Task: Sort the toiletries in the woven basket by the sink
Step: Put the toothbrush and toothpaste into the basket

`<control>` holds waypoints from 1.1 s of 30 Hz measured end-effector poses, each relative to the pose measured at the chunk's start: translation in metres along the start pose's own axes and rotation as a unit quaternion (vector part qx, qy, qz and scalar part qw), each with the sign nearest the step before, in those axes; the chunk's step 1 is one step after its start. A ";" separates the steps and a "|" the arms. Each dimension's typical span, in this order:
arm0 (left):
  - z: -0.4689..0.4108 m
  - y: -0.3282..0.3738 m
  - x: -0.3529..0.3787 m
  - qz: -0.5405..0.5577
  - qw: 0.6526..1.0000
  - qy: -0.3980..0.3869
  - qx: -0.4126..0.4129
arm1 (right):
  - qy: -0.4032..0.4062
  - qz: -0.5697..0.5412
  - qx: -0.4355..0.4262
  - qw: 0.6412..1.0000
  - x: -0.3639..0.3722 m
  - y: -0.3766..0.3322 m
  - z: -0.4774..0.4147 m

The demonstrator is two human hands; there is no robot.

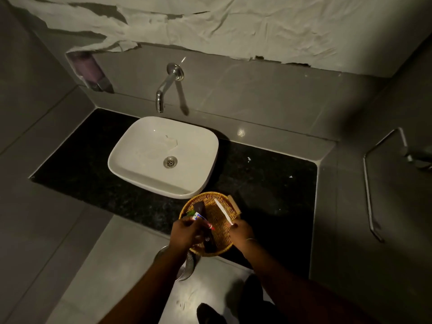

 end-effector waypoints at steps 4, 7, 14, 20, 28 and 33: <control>-0.040 -0.001 0.012 -0.143 0.989 -0.014 0.028 | 0.008 0.083 -0.001 0.996 0.007 0.004 -0.019; -0.061 -0.003 0.024 -0.206 0.978 -0.030 0.014 | 0.002 0.126 -0.009 0.992 0.012 0.005 -0.027; -0.088 -0.008 0.045 -0.289 0.955 -0.068 -0.004 | 0.012 0.115 -0.018 0.993 0.024 0.007 -0.041; -0.100 -0.005 0.055 -0.332 0.939 -0.084 -0.023 | 0.065 0.173 -0.028 0.982 0.025 0.003 -0.045; -0.103 -0.016 0.057 -0.327 0.943 -0.059 -0.025 | 0.079 0.339 -0.042 0.937 0.029 -0.004 -0.058; -0.096 -0.018 0.055 -0.298 0.954 -0.014 -0.010 | 0.062 0.374 -0.042 0.924 0.032 -0.003 -0.060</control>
Point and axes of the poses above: each hand's wrist, its own z-axis away from the middle knuckle, its own x-axis out of the palm, y = z × x, the point moved 3 cm from there along -z, towards the middle knuckle, and after that the axes turned 2 degrees about -y, right-handed, at the moved point
